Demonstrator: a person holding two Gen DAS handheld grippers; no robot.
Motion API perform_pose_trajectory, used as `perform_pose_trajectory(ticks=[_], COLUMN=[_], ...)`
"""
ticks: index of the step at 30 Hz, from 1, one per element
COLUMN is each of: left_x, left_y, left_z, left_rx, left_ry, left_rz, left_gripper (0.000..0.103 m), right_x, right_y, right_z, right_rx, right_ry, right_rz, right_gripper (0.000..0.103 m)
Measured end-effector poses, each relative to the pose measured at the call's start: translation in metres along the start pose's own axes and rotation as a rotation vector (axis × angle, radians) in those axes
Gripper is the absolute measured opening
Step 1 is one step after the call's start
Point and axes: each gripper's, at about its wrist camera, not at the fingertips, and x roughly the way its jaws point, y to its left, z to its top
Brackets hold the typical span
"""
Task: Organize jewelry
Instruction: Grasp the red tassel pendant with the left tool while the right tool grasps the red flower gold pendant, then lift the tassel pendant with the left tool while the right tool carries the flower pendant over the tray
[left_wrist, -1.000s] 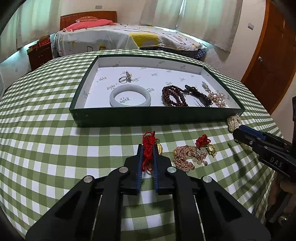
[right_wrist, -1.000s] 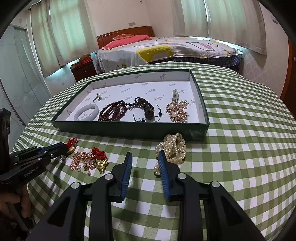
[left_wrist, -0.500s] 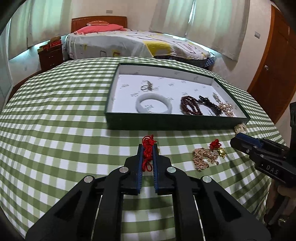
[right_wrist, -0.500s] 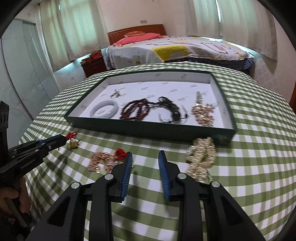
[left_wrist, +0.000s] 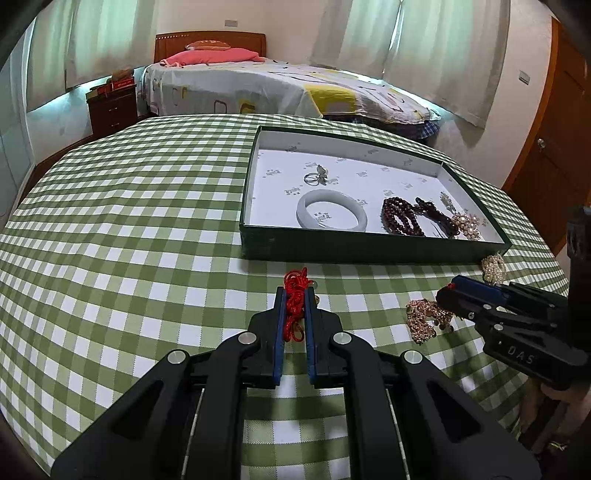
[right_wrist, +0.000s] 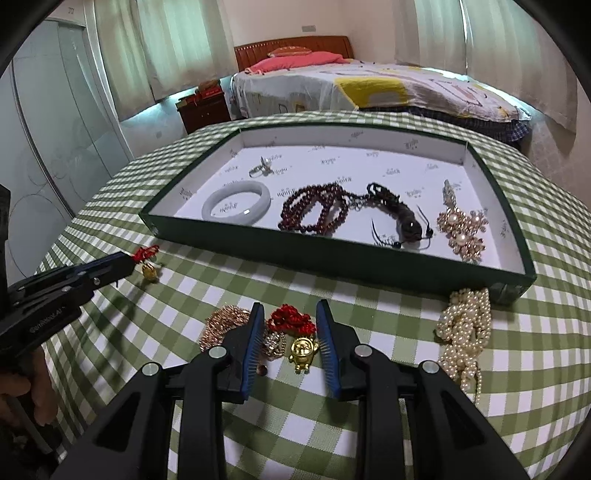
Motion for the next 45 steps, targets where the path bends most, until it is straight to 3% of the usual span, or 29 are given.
perform_pose_trajectory(ticks=[2,7,26,37,45], left_x=[0.001,0.004,-0.015,-0.027,-0.009], left_y=[0.000,-0.002,-0.009,-0.036,-0.064], left_z=[0.000,-0.001,0.009,0.050,0.093], left_rx=[-0.001,0.004,0.008,0.033,0.051], left_ry=[0.003,0.009,-0.058,-0.145,-0.184], left_rz=[0.000,-0.001,-0.010,-0.077,-0.127], left_gripper=[0.010,0.010,0.010,0.009,0.010], right_x=[-0.001,-0.004,-0.055,-0.078,-0.077], right_y=[-0.001,-0.004,-0.010,-0.021,-0.039], right_z=[0.000,-0.002,0.004,0.036,0.075], right_rx=[0.002,-0.001,0.015,0.018,0.024], right_ry=[-0.002,-0.012,-0.155,-0.262,-0.329], right_rz=[-0.001,-0.006,-0.036,-0.069,-0.094], right_gripper=[0.022,0.016,0.014,0.014,0.014])
